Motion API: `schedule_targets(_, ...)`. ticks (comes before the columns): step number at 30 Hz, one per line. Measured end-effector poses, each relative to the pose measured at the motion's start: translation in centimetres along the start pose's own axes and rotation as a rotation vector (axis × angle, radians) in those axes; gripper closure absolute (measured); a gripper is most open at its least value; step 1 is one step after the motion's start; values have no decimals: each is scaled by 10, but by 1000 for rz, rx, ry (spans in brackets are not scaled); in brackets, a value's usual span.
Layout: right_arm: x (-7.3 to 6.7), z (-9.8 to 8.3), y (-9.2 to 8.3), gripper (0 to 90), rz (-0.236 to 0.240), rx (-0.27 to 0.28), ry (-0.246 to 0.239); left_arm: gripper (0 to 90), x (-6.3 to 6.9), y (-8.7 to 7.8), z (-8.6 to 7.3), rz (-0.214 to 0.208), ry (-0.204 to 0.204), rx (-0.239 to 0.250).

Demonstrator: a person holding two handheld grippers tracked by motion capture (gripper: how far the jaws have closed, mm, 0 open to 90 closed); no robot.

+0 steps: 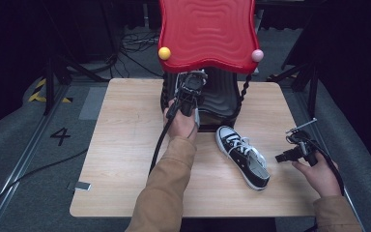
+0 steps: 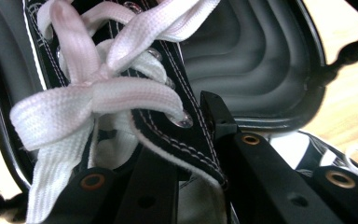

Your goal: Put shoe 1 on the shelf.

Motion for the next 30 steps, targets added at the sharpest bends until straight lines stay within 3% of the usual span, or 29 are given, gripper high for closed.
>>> schedule_targets(6, 3, -7, 1, 507, -1, -7, 13, 825, 4, 6, 5, 5, 6, 7)
schedule_targets(7, 3, -9, 1, 506, -2, -8, 11, 809, 7, 9, 5, 14, 14, -25)
schedule_targets(8, 3, -10, 1, 505, -3, -9, 13, 803, 7, 9, 5, 14, 14, -25)
schedule_targets(9, 4, -11, 1, 505, -4, -9, 12, 794, 9, 11, 4, 40, 33, -51)
schedule_targets(11, 4, -11, 0, 504, -4, -9, 14, 769, 10, 12, 2, 25, 38, -79)
schedule_targets(13, 5, -12, -1, 502, -4, -6, 20, 759, 11, 14, -2, -34, 37, -115)
schedule_targets(20, 2, -10, 1, 496, -3, -8, 13, 613, 16, 0, -8, -110, 42, -120)
schedule_targets(30, -2, -2, 3, 494, -5, -14, -7, 579, 17, -47, -31, -234, 69, -97)
Point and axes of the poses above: each handheld gripper's, and its own axes: y roughly forward along the jaws, z roughly out of its top, x roughly to its right, the point moved 8 cm from there along y, roughly forward along the jaws, and after that the axes turned 2 degrees about -x, right-handed, at the moved point
